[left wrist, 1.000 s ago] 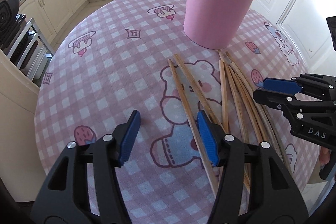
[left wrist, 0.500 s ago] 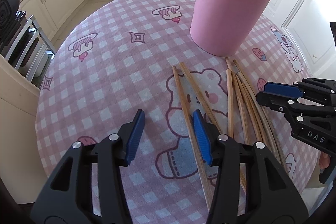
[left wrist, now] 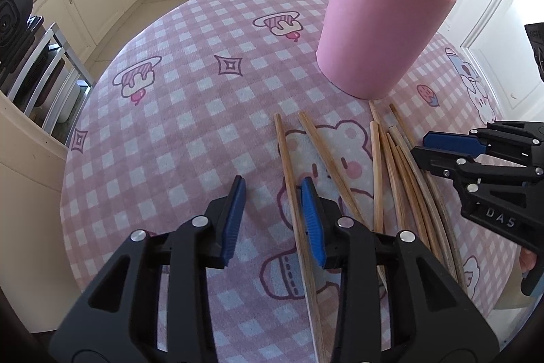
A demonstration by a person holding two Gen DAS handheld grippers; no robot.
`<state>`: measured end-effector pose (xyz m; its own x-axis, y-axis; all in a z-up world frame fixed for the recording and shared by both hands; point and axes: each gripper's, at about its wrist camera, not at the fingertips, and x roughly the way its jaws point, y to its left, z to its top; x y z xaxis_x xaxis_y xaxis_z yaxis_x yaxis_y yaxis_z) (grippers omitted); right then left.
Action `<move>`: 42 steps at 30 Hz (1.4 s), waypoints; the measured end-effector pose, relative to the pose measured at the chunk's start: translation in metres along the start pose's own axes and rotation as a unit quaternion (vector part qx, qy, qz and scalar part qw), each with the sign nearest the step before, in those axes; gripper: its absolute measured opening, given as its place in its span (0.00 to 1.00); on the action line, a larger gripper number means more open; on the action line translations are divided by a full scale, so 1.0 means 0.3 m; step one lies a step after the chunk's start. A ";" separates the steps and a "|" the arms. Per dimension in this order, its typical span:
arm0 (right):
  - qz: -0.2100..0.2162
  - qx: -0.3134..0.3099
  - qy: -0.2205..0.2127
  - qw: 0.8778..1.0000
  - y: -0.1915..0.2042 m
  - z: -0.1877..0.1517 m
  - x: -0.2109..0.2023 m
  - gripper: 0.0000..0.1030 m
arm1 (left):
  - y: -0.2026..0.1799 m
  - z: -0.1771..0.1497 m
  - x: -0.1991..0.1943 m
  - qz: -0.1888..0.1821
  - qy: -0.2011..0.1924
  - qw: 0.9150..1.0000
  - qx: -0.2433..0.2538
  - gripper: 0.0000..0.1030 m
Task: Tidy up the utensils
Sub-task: 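Grasp another chopstick with the left gripper while the right gripper grasps one too, then raise the chopstick upright with the left gripper into the cup while the right gripper does likewise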
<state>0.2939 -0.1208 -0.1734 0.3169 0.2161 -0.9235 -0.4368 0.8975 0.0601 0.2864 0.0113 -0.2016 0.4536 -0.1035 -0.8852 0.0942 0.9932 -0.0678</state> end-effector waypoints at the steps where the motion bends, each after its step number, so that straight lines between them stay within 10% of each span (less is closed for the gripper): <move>1: -0.006 -0.004 0.001 1.000 0.007 0.005 0.002 0.21 | 0.002 0.002 0.002 0.001 -0.001 1.000 -0.001 0.31; 13: -0.007 0.028 -0.039 0.999 -0.016 -0.031 -0.013 0.04 | 0.056 0.001 -0.011 -0.031 -0.019 0.999 -0.031 0.06; 42: 0.036 0.006 -0.294 0.955 0.026 -0.031 -0.679 0.04 | -0.044 0.085 -0.701 -0.081 -0.262 0.962 0.003 0.05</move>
<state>0.2182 -0.1614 0.0118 0.7053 0.4531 -0.5453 -0.4669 0.8756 0.1237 0.2123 0.0186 -0.0027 0.8164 -0.2711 -0.5100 0.2057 0.9616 -0.1819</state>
